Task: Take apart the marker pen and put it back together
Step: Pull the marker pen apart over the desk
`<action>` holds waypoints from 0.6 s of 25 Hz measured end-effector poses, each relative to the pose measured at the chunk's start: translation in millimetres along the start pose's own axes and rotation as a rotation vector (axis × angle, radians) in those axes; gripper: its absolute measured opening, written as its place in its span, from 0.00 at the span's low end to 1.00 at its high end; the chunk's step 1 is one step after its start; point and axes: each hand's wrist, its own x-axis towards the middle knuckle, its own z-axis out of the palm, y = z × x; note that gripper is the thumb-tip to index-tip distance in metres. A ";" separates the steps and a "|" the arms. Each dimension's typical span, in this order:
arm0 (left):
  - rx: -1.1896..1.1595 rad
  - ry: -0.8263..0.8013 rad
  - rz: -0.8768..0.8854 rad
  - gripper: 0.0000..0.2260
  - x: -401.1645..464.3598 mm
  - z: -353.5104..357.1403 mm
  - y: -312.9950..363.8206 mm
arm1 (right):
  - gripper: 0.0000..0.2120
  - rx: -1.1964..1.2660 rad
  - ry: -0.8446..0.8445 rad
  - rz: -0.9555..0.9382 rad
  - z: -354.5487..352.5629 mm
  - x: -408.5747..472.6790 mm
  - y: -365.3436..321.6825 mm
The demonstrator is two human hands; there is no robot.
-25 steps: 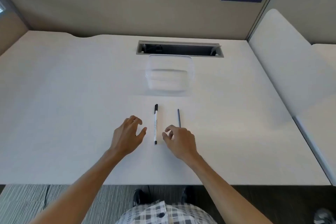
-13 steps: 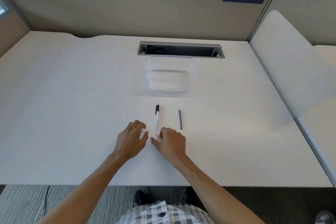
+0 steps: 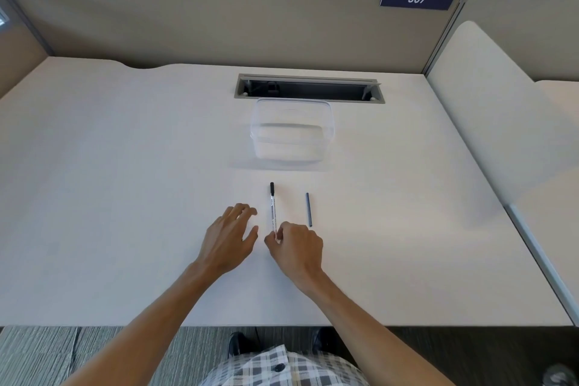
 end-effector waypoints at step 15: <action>-0.172 0.057 0.285 0.09 27.7 -18.2 39.7 | 0.21 0.383 0.179 0.022 -38.2 12.9 7.3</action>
